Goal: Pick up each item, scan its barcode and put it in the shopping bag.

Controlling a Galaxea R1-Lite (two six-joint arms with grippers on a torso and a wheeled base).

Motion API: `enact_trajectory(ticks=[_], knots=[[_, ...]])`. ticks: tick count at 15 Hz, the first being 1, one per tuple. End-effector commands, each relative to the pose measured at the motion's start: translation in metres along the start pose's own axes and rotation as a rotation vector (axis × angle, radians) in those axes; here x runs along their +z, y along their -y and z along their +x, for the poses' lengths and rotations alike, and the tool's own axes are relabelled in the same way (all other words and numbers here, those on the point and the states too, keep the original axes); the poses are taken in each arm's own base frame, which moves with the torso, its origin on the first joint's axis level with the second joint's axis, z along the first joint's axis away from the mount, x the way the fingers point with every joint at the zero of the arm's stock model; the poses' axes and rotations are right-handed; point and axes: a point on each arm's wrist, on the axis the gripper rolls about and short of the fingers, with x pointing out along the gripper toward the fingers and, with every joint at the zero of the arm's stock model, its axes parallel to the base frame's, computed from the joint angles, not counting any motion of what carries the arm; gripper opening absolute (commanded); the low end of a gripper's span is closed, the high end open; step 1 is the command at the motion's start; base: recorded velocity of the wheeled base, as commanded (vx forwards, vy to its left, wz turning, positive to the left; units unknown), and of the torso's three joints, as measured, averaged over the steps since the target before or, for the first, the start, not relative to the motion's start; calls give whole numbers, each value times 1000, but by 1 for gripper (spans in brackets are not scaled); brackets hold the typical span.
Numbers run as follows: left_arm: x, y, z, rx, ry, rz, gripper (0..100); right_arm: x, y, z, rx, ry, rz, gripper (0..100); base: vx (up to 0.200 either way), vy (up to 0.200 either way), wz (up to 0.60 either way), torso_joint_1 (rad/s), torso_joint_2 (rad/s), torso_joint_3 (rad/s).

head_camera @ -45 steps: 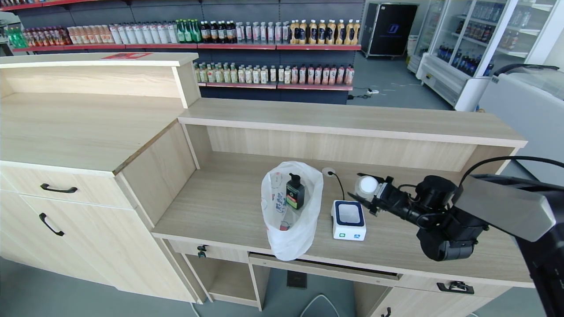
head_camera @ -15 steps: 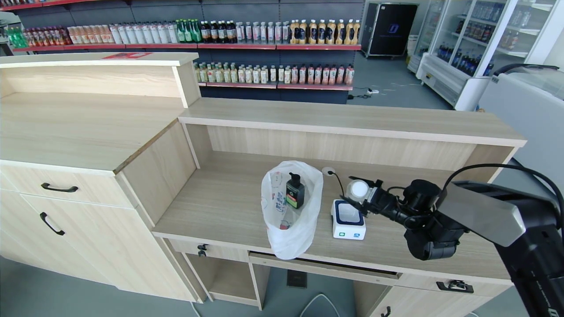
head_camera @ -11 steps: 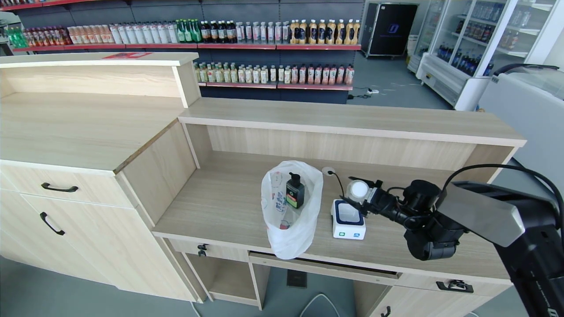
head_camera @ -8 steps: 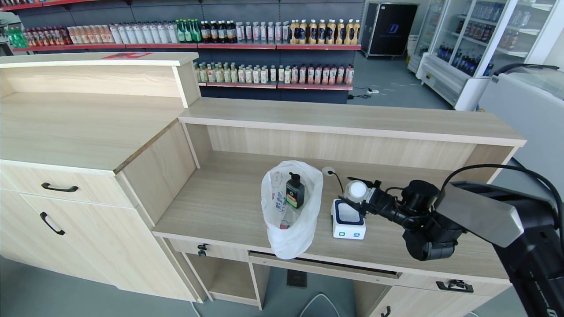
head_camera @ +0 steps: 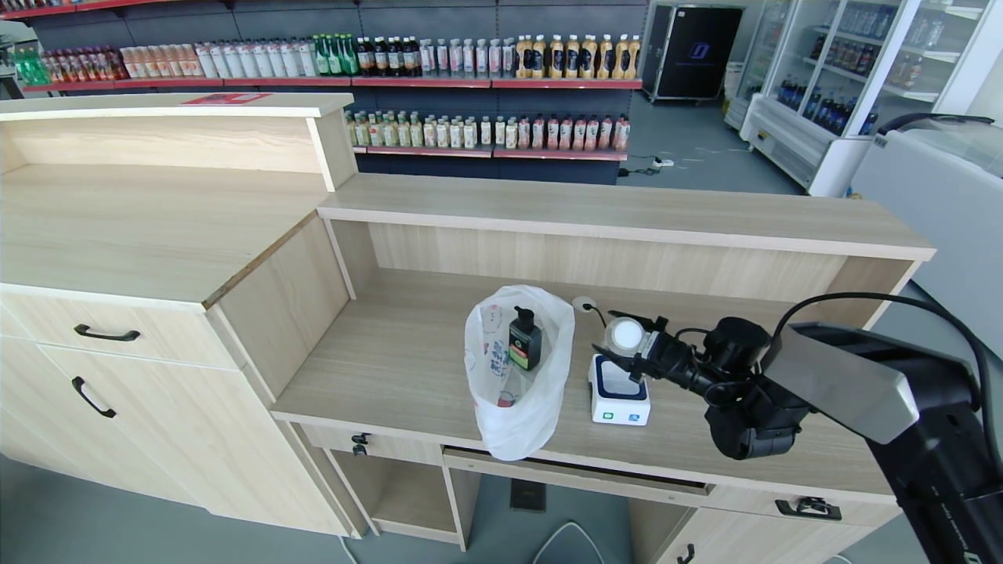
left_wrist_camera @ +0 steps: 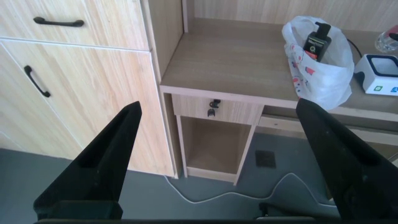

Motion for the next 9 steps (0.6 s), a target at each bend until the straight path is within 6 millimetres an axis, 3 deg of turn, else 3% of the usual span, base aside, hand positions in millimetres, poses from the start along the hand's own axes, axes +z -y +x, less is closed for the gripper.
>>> enact_trajectory(ticks=[1,5,8,9], knots=[[0,0,0,0,1,0,100,-1,-2,0,2,-1,1,0,0,0,0,0,0,0],[0,0,0,0,1,0,100,0,3,2,-13,1,-8,0,0,0,0,0,0,0],[0,0,0,0,1,0,100,16,36,-11,-70,-2,73,0,0,0,0,0,0,0],[0,0,0,0,1,0,100,30,53,-21,-136,-39,148,0,0,0,0,0,0,0]])
